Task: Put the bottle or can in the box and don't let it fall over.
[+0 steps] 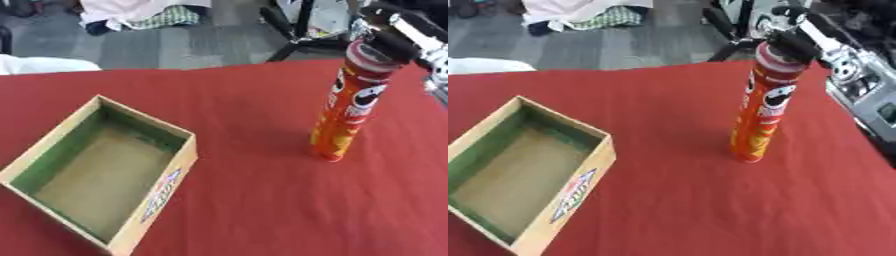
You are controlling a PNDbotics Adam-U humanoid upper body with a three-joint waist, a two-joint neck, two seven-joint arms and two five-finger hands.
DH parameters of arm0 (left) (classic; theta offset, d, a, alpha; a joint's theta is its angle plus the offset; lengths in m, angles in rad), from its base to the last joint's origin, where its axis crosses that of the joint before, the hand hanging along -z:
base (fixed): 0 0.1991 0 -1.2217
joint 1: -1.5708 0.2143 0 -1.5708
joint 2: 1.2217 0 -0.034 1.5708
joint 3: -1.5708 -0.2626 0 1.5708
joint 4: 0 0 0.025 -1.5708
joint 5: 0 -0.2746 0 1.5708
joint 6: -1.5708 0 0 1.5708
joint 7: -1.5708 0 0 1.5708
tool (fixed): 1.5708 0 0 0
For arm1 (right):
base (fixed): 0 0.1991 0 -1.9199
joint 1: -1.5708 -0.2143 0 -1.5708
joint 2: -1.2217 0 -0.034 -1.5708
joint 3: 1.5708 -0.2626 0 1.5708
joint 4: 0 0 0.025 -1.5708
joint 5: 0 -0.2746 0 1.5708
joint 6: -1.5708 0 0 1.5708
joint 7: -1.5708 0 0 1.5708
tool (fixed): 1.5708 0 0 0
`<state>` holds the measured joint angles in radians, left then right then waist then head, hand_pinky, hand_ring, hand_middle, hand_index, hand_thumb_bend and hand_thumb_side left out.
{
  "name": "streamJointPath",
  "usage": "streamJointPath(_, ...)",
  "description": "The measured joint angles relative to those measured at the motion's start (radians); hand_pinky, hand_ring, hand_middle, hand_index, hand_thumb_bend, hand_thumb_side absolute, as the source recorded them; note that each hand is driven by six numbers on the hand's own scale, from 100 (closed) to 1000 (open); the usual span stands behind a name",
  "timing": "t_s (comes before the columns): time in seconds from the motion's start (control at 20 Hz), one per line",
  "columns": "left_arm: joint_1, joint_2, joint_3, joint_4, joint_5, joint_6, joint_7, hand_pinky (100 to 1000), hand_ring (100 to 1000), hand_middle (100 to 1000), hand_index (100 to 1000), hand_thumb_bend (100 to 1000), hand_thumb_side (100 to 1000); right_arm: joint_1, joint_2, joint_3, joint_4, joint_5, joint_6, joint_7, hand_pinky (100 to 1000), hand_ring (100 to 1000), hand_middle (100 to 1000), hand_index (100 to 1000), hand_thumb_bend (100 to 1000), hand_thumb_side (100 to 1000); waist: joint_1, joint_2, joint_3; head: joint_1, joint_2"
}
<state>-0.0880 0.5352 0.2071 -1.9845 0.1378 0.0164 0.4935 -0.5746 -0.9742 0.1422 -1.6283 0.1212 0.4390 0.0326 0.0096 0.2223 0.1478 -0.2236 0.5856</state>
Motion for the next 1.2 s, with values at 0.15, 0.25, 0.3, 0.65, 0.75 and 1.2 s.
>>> streamJointPath(0.15,0.0,0.0,0.0,0.0,-0.001,-0.001,-0.001,876,780,825,736,540,454,0.011,-0.003,-0.007,-0.008,-0.004,0.003,-0.008,901,1000,1000,971,100,1000,0.0,0.0,0.0,0.001,0.0)
streamJointPath(0.25,0.0,0.0,0.0,0.0,-0.001,-0.001,-0.002,876,780,825,736,540,454,0.013,-0.006,-0.01,-0.008,-0.004,0.006,-0.012,901,1000,1000,972,100,1000,0.0,0.0,0.0,0.001,0.0)
streamJointPath(0.3,0.0,0.0,0.0,0.0,-0.001,-0.001,-0.002,876,780,825,736,540,454,0.013,-0.007,-0.012,-0.008,-0.004,0.008,-0.013,901,1000,1000,972,100,1000,0.0,0.0,0.0,0.001,0.0)
streamJointPath(0.65,0.0,0.0,0.0,0.0,-0.001,-0.001,-0.002,876,779,825,736,540,454,0.004,-0.007,-0.012,-0.002,-0.004,0.01,-0.015,901,1000,1000,969,100,1000,0.0,0.0,-0.004,0.001,0.0)
streamJointPath(0.75,0.0,0.0,0.0,0.0,-0.001,-0.001,-0.002,876,779,826,736,540,454,0.004,-0.007,-0.012,-0.002,-0.004,0.01,-0.015,900,1000,1000,969,100,1000,0.0,0.0,-0.004,0.001,0.0)
streamJointPath(1.2,0.0,0.0,0.0,0.0,-0.002,-0.001,-0.002,876,779,826,736,539,454,0.047,-0.007,-0.029,-0.072,-0.007,0.011,-0.027,900,1000,1000,969,100,1000,0.0,0.001,-0.007,0.002,0.0)
